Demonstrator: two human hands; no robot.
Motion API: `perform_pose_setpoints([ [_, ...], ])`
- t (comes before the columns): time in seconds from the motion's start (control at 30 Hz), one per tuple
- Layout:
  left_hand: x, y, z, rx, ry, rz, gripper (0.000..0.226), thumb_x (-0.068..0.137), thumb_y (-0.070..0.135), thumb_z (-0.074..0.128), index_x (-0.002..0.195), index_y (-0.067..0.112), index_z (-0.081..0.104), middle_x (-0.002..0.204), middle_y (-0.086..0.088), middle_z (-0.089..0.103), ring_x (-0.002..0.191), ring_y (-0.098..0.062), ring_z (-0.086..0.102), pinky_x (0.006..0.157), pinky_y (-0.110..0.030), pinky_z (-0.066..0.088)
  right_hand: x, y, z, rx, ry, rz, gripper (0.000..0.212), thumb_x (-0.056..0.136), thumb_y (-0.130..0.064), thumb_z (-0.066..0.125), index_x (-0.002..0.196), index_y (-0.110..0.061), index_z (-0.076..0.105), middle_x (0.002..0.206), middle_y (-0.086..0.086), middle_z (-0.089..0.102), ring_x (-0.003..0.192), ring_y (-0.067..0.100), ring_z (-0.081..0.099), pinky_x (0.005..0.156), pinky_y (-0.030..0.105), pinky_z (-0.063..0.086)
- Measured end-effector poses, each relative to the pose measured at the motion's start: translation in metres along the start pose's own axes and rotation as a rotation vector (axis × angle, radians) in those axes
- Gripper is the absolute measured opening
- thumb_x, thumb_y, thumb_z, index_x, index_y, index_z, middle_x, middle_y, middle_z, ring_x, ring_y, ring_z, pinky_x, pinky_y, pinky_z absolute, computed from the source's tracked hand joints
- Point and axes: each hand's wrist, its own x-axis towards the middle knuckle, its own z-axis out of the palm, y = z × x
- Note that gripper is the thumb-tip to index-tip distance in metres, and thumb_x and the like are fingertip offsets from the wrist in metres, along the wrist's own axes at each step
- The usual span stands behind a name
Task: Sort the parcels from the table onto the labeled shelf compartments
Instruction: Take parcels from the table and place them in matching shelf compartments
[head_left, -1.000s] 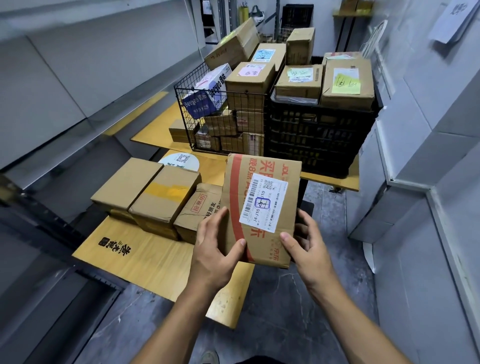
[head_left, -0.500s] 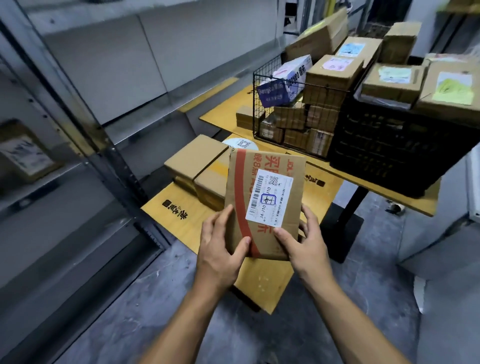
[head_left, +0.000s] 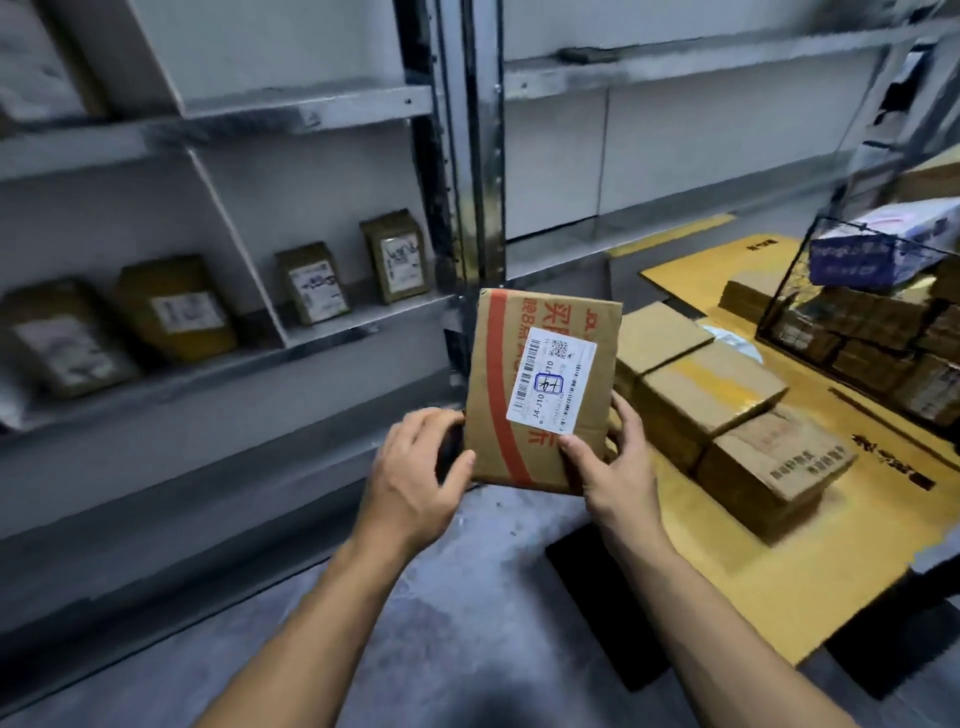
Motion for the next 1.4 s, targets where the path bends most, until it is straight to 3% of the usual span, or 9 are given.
perform_pose_setpoints([
  [0.13,-0.020,-0.071,-0.082,0.412,-0.059,-0.050,0.049,0.090,0.045,0.055,0.133,0.024,0.051,0.131,0.002,0.052,0.118,-0.021,0.048,0.098,-0.038,0.037,-0.009,-0.022,0.084,0.017,-0.120,-0.023,0.066,0.087,-0.020,0.076,0.134,-0.053,0.044,0.119,-0.026,0.063,0.113,-0.005,0.059,0.097,0.039,0.056],
  [0.23,-0.038,-0.114,-0.144,0.578,-0.077,-0.126,0.052,0.091,0.048,0.050,0.139,0.028,0.043,0.133,0.005,0.049,0.120,-0.021,0.045,0.099,-0.037,0.035,-0.021,-0.044,0.148,0.016,-0.202,-0.066,0.068,0.087,-0.022,0.076,0.143,-0.042,0.042,0.127,-0.012,0.062,0.114,0.000,0.059,0.103,0.045,0.051],
  [0.33,-0.053,-0.140,-0.192,0.651,-0.084,-0.207,0.054,0.092,0.049,0.049,0.141,0.028,0.040,0.136,0.004,0.047,0.123,-0.021,0.043,0.102,-0.038,0.035,-0.034,-0.060,0.197,0.037,-0.285,-0.102,0.070,0.088,-0.026,0.076,0.145,-0.042,0.039,0.131,-0.009,0.062,0.117,0.006,0.060,0.104,0.042,0.051],
  [0.5,-0.086,-0.176,-0.262,0.696,-0.024,-0.320,0.054,0.093,0.048,0.047,0.143,0.028,0.038,0.138,0.004,0.046,0.124,-0.021,0.043,0.104,-0.039,0.035,-0.066,-0.096,0.276,0.071,-0.407,-0.160,0.067,0.090,-0.025,0.074,0.143,-0.045,0.038,0.120,-0.024,0.058,0.118,-0.002,0.057,0.105,0.031,0.049],
  [0.7,-0.106,-0.204,-0.317,0.707,0.070,-0.410,0.054,0.094,0.048,0.047,0.143,0.029,0.037,0.138,0.005,0.045,0.123,-0.020,0.041,0.104,-0.038,0.034,-0.088,-0.129,0.347,0.139,-0.535,-0.201,0.068,0.091,-0.025,0.073,0.146,-0.044,0.036,0.137,-0.009,0.059,0.124,0.009,0.057,0.105,0.045,0.050],
  [0.87,-0.116,-0.235,-0.365,0.732,0.154,-0.460,0.053,0.093,0.048,0.048,0.142,0.029,0.038,0.136,0.005,0.046,0.122,-0.019,0.042,0.103,-0.038,0.036,-0.098,-0.155,0.409,0.201,-0.601,-0.225,0.068,0.090,-0.028,0.074,0.144,-0.047,0.037,0.134,-0.015,0.059,0.123,0.005,0.057,0.102,0.046,0.052],
  [1.0,-0.116,-0.271,-0.403,0.745,0.184,-0.509,0.053,0.094,0.048,0.047,0.143,0.031,0.036,0.137,0.007,0.044,0.123,-0.017,0.041,0.104,-0.038,0.035,-0.105,-0.171,0.464,0.246,-0.658,-0.244,0.069,0.090,-0.029,0.074,0.145,-0.046,0.036,0.140,-0.010,0.057,0.129,0.013,0.054,0.104,0.051,0.051],
  [1.13,-0.113,-0.310,-0.443,0.764,0.215,-0.534,0.054,0.094,0.048,0.048,0.143,0.030,0.038,0.138,0.006,0.045,0.123,-0.018,0.042,0.103,-0.037,0.036,-0.110,-0.191,0.527,0.293,-0.679,-0.304,0.069,0.089,-0.031,0.075,0.144,-0.048,0.036,0.141,-0.011,0.056,0.129,0.009,0.053,0.106,0.048,0.050],
  [1.4,-0.130,-0.381,-0.531,0.755,0.389,-0.618,0.053,0.093,0.047,0.050,0.142,0.030,0.040,0.137,0.008,0.046,0.125,-0.016,0.042,0.103,-0.037,0.039,-0.136,-0.234,0.662,0.446,-0.788,-0.331,0.069,0.089,-0.027,0.076,0.124,-0.073,0.039,0.134,-0.022,0.059,0.125,0.002,0.056,0.103,0.042,0.052],
])
